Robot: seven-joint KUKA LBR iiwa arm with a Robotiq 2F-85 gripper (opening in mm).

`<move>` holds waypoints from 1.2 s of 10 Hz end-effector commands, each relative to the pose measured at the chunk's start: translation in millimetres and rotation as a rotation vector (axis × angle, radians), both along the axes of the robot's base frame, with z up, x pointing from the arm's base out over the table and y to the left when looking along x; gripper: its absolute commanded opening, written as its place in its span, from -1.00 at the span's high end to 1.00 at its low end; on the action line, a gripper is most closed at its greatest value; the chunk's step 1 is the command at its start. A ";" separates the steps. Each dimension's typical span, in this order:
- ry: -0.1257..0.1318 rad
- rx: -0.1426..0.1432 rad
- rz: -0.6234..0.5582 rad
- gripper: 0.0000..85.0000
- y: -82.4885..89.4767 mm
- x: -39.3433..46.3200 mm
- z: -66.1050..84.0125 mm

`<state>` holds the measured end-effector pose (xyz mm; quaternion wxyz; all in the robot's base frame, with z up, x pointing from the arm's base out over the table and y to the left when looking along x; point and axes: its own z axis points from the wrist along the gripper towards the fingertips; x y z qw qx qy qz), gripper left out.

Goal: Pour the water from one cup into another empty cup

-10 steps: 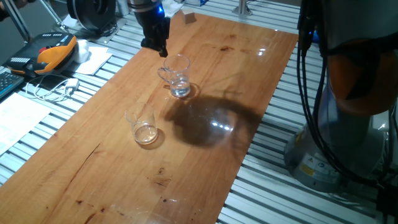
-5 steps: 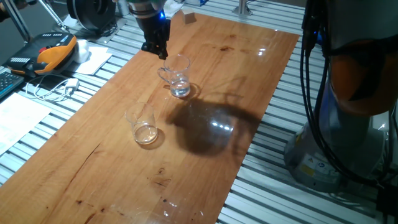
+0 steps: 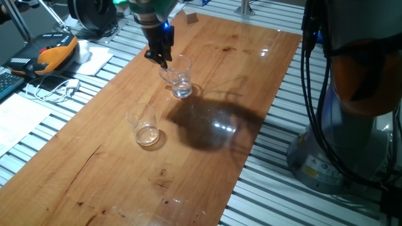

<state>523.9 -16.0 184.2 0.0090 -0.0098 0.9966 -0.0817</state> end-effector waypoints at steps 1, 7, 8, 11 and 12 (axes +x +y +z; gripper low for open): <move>-0.003 0.018 0.006 0.20 -3.8 1.4 -8.9; -0.024 0.045 0.026 0.20 -15.6 6.1 -34.2; -0.024 0.045 0.026 0.20 -16.2 6.4 -36.3; -0.045 0.047 0.041 0.20 -21.9 6.5 -47.6; -0.048 0.048 0.043 0.20 -22.7 6.6 -49.5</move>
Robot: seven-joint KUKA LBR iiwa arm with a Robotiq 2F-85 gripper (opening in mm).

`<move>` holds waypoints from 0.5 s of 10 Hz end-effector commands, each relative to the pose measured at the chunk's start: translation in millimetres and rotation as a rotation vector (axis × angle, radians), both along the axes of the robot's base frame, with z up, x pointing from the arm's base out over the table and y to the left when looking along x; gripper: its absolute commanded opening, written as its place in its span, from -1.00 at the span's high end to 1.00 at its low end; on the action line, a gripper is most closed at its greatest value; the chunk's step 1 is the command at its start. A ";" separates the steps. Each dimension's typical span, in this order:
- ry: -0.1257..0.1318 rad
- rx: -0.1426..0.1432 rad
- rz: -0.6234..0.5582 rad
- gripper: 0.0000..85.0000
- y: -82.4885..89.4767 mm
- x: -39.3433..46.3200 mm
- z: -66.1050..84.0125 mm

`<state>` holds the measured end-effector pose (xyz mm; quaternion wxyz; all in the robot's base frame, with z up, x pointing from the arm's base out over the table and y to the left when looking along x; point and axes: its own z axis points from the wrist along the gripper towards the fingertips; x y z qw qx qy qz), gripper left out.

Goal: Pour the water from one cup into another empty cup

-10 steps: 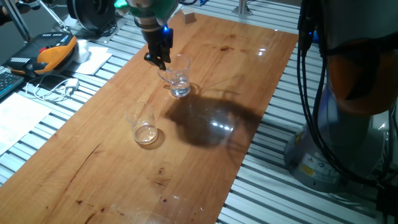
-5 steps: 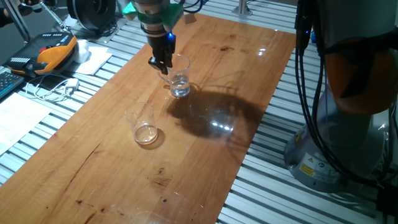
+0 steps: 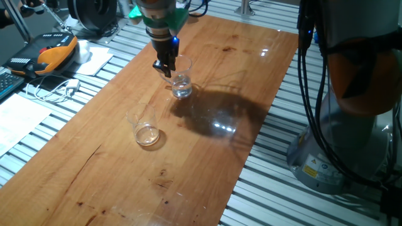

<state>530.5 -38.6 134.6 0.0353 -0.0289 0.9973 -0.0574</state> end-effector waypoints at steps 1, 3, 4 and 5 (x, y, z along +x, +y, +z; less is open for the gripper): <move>-0.001 0.003 0.000 0.20 0.1 -0.2 -0.3; 0.000 0.007 0.006 0.20 1.3 -1.3 -1.3; -0.003 0.007 0.007 0.20 2.5 -2.4 -2.3; -0.006 0.005 0.009 0.20 3.1 -3.0 -2.9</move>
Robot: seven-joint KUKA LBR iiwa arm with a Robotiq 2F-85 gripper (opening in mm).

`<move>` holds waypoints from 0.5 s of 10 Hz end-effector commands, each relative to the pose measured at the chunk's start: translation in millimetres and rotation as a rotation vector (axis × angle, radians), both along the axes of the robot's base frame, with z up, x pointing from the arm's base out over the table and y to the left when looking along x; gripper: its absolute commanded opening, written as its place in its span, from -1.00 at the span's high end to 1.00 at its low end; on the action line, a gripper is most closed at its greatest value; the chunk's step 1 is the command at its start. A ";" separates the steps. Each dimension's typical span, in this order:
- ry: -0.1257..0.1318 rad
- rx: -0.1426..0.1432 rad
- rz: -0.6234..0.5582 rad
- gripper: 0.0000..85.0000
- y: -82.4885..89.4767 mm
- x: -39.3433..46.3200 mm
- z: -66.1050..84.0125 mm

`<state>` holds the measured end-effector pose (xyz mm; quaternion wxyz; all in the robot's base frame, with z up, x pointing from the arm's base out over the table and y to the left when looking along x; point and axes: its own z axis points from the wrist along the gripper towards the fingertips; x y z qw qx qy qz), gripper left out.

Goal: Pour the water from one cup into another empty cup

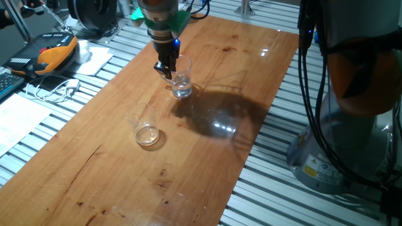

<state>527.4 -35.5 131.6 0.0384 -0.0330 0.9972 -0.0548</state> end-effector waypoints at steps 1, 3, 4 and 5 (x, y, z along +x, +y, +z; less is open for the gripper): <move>-0.003 -0.002 0.002 0.20 0.1 -0.2 -0.5; -0.003 0.001 0.013 0.60 0.1 -0.1 -0.4; -0.001 0.003 0.017 0.60 -0.1 -0.2 -0.5; -0.001 0.003 0.022 0.60 -0.2 -0.2 -0.4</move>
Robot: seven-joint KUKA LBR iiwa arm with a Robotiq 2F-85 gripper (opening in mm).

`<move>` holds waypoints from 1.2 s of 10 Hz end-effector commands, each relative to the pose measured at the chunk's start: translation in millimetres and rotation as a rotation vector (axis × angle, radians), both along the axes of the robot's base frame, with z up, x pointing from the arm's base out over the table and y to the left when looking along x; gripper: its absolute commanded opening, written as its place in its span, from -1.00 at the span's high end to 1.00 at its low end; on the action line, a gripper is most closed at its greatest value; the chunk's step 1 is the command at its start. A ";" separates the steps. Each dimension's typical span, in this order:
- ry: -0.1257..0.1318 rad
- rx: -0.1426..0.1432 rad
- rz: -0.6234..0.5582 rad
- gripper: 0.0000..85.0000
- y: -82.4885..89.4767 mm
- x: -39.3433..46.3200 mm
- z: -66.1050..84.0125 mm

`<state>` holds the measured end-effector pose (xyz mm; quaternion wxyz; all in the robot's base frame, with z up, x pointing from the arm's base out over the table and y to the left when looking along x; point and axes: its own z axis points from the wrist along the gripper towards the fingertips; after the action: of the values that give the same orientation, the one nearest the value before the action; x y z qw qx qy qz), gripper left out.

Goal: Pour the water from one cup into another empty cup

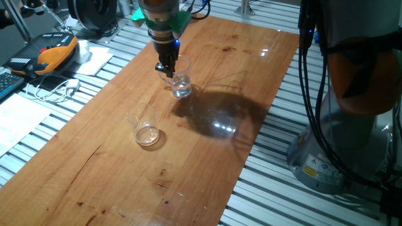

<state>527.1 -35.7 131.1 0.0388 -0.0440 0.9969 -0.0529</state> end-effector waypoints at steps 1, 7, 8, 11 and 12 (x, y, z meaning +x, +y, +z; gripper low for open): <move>0.001 0.000 0.004 0.60 -0.1 0.1 0.0; 0.011 0.016 0.049 1.00 -2.6 -0.4 2.1; 0.011 0.016 0.052 1.00 -3.2 -0.4 3.7; 0.015 0.017 0.058 1.00 -3.5 -0.7 6.5; 0.015 0.017 0.059 1.00 -3.3 -0.7 6.9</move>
<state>526.4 -38.9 138.5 0.0332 -0.0742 0.9958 -0.0428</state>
